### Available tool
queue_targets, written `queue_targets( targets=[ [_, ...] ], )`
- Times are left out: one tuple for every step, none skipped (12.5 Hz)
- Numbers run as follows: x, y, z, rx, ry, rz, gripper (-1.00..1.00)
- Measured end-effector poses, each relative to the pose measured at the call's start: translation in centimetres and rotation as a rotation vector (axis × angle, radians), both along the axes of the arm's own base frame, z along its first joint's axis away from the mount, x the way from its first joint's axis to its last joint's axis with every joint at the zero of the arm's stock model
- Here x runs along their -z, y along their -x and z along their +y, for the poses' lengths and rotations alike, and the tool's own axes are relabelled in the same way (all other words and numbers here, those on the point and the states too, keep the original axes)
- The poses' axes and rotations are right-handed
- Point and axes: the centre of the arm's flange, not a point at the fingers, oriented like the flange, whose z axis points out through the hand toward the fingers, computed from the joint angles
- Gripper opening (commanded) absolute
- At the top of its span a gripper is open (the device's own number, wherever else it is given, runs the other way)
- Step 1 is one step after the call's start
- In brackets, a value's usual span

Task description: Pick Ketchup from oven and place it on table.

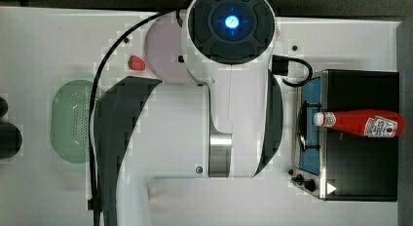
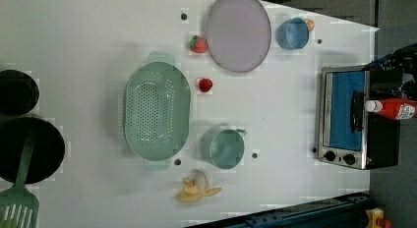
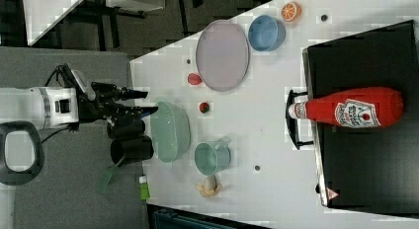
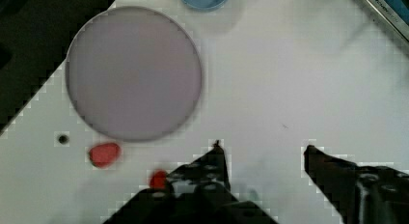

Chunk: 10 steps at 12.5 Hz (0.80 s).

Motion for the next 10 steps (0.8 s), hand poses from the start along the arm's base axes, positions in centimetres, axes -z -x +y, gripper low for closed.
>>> queue_targets(
  targets=[
    [0.5, 4.0, -0.2, 0.017, -0.005, 0.107, 0.58],
    [-0.4, 8.2, -0.6, 0.030, -0.009, 0.184, 0.80],
    [-2.5, 11.4, -1.1, 0.046, -0.016, 0.190, 0.98],
    [-5.5, 13.7, -1.5, 0.053, -0.023, 0.134, 1.00],
    [-9.0, 15.3, -1.8, 0.057, -0.027, 0.049, 1.00],
    [-12.4, 16.4, -2.3, 0.064, -0.022, -0.043, 1.00],
    [-15.0, 16.7, -3.3, 0.083, -0.025, -0.139, 1.00],
    [-16.3, 16.4, -4.5, 0.106, -0.019, -0.216, 1.00],
    [-16.3, 15.8, -5.7, 0.127, -0.020, -0.235, 1.00],
    [-14.7, 14.9, -7.2, 0.155, -0.031, -0.199, 1.00]
  ],
)
